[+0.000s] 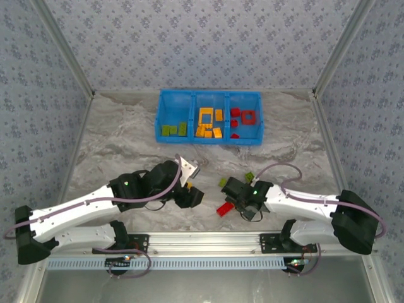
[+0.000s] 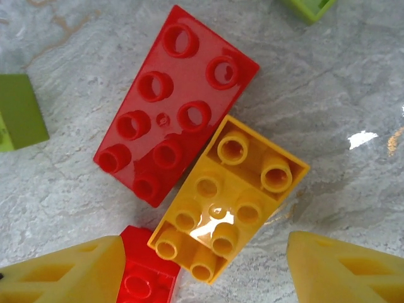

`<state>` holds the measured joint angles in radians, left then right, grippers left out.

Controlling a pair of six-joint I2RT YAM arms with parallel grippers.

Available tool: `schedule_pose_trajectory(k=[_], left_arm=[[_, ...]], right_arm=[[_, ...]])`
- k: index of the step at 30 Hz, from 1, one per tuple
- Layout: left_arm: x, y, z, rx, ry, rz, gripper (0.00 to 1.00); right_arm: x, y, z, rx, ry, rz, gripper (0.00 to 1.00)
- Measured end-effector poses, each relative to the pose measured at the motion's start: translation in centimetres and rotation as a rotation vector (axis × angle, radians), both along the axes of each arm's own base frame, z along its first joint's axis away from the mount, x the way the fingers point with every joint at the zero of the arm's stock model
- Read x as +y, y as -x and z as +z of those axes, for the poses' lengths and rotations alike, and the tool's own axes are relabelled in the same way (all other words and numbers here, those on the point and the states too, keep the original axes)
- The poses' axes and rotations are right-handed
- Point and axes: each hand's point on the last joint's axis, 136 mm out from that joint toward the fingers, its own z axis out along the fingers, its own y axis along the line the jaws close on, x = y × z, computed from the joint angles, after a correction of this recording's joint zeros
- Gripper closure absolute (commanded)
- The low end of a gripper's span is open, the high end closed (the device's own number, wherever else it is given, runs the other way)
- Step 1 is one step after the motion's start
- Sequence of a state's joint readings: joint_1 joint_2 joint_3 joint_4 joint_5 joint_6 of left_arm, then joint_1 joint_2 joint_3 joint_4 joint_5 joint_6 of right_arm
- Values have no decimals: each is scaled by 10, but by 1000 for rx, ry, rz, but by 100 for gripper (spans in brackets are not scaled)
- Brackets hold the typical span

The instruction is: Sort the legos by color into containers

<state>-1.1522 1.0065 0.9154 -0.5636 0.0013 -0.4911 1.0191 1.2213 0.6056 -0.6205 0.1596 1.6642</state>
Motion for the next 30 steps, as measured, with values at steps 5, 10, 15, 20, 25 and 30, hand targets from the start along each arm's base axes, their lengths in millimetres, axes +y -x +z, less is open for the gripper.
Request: schedule_pose_trajectory(k=[5,10,15,20,25,30], left_arm=[[0,-1,0,1,1,9,39],[1,-3,5,-13,9,19,40],[-1,-5,15,-25,27,24,40],[0,-6,19,-33,33,29,40],[1,-7,19,-36,29,35,40],[1,-8,19,-38,28,38,40]], right_arm=[[1,-2,-4,11,-1,-9,38],[-5,1,-13,30,13,-22,44],[-9,0,-16,56,17,-41,49],[-12,2,-18,90,21,-43,63],[-12,2,-15,88,22,-29,68],[-24,-4,-9,30,79,-31,72]])
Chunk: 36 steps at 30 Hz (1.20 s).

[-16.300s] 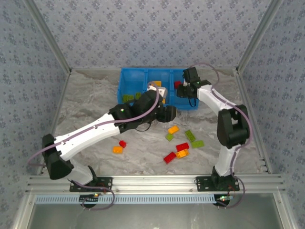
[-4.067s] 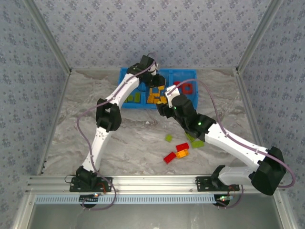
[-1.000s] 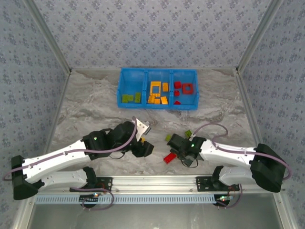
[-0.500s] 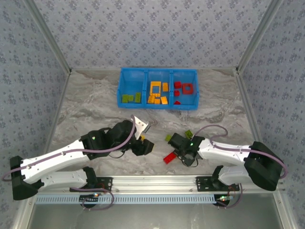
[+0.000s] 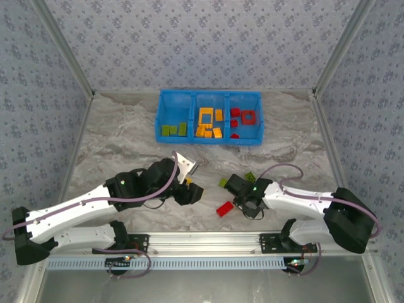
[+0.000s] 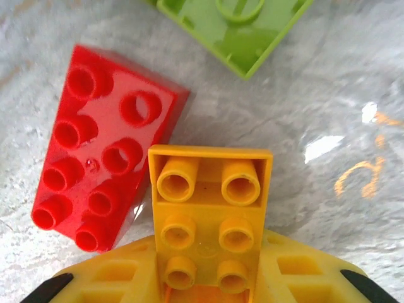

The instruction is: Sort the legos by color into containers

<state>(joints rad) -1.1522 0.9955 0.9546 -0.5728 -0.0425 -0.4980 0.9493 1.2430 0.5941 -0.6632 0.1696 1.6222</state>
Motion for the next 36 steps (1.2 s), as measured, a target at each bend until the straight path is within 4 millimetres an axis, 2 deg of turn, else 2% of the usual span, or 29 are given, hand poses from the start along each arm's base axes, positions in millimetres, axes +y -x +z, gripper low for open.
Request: schedule_pose_trajectory(k=[4,9,11,13,16,18,22,26,31,36], left_arm=[[2,-4,3,-12,-3,21,40],[13,-20,23,-64,0,132,40],[22,-30,37,-96,8,203,39],[31,-37,48,-118,13,263,39],[44,-50,65,-139,26,359,39],[52,-60,71,-143,25,417,39],[62,-77,74,-137,26,495,39],[59,-84,70,-122,8,507,39],[51,-84,67,-102,7,484,39],[45,-82,69,-87,24,461,38]], right_arm=[[-1,-6,27,-76,46,53,72],[26,-34,96,-256,47,193,71],[41,-53,126,-332,53,261,70],[55,-74,147,-379,72,325,70],[77,-119,165,-413,96,400,70],[86,-152,166,-414,112,435,70],[98,-210,154,-377,142,504,70],[113,-257,134,-340,137,564,70],[128,-293,106,-300,126,610,70],[133,-308,77,-246,116,633,69]])
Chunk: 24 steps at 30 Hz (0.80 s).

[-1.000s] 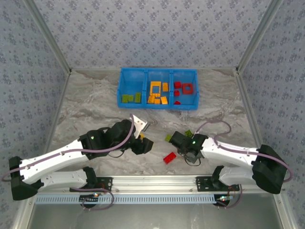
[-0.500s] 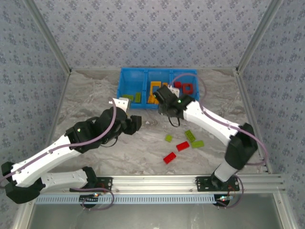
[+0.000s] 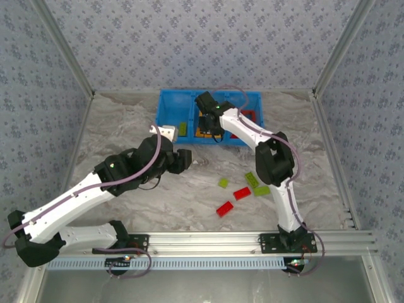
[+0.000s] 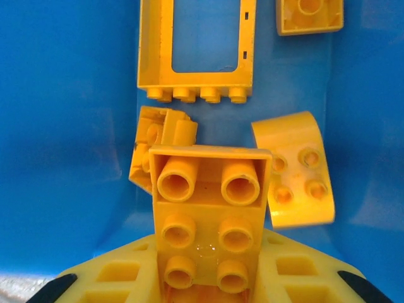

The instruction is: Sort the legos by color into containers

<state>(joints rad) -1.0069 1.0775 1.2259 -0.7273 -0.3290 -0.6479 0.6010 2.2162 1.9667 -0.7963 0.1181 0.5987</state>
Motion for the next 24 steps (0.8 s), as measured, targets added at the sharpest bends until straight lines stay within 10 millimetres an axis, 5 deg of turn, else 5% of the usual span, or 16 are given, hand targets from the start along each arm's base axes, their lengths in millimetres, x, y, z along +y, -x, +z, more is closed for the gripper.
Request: schedule_pose_trajectory(k=[4,9,15,19,24], left_arm=[[-7,-1,4,1,18,-12,38],[-11,-1,4,7,24,-23,38],[-14,1,2,19,28,-40,38],[-22,1,-4,40,21,-60,38],[-40,-1,-28,103,-24,-101,36]], right_arm=[[2,-9,-14,26,6,0,66],[-1,-10,-28,54,24,-6,52],[-5,-8,-25,56,43,-8,44],[-8,-7,3,4,42,-11,45],[-27,17,87,-155,11,-29,48]])
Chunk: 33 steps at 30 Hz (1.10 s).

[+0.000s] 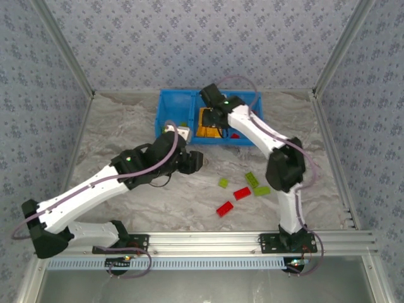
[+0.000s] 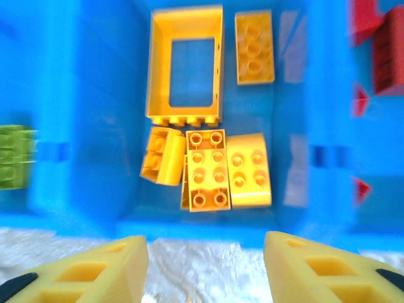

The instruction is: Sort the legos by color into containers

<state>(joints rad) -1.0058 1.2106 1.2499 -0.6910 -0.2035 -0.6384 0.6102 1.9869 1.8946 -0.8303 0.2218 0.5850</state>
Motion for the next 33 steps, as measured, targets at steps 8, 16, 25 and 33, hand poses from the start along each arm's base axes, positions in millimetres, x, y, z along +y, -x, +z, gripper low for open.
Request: schedule_pose_trajectory(k=[8,16,25,33], left_arm=[[-36,-5,-60,127,-71,-60,34],[-61,-11,-115,250,-116,-106,34],[-104,8,-196,371,-288,-271,31],[-123,-2,-214,345,-353,-307,32]], right_arm=[[-84,101,100,-252,-86,-49,53],[-129,170,61,-224,-54,-33,48],[-113,240,63,-243,-215,223,37],[-106,271,64,-237,-272,323,38]])
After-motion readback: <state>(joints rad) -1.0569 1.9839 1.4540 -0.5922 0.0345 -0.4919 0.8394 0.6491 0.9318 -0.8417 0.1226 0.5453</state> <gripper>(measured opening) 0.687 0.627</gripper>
